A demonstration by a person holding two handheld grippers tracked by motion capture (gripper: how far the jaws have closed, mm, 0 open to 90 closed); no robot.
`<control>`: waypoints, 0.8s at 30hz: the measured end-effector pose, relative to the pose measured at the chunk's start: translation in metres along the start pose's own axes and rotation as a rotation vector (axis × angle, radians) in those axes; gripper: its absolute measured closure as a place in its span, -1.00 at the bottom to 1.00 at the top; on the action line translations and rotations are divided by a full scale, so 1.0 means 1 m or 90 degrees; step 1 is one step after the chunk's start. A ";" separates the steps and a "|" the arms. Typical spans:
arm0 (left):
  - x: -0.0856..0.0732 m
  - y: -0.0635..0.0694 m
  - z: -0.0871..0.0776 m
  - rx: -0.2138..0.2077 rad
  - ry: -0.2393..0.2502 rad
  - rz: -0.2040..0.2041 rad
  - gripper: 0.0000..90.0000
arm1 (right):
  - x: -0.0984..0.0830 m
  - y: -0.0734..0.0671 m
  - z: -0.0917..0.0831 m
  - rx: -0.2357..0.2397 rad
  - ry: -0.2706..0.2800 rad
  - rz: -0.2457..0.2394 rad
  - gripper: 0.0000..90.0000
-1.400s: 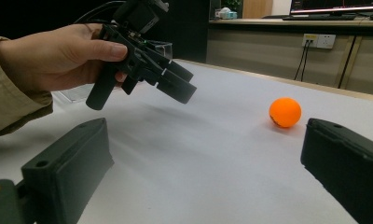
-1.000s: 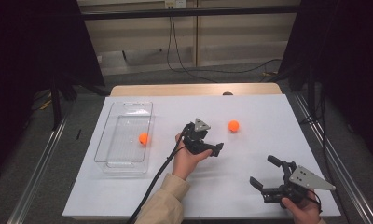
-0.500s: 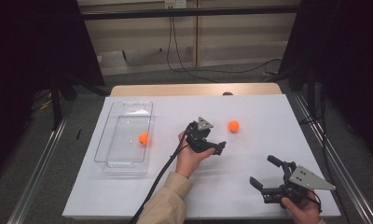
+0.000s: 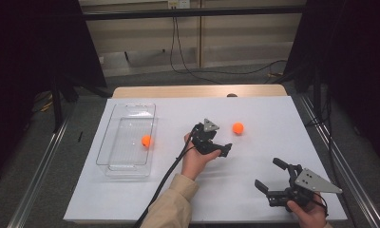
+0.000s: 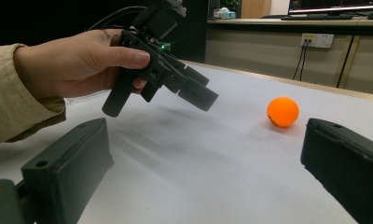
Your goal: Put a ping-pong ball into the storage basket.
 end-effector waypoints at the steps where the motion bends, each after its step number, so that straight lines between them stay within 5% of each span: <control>1: 0.001 0.000 0.001 0.000 0.001 0.002 -0.86 | 0.000 0.000 0.000 0.000 0.000 0.000 -0.97; 24: 0.004 0.004 0.016 -0.002 -0.001 0.002 -0.86 | -0.001 0.000 0.001 -0.003 -0.003 0.003 -0.97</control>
Point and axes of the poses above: each handheld gripper's, and its own axes: z roughly forward along the jaws, x roughly out of its top, y roughly to its right, the point moved 6 cm from there along z, roughly forward along the jaws, and after that the axes turned 5 degrees about -z, right-handed, at the moved point
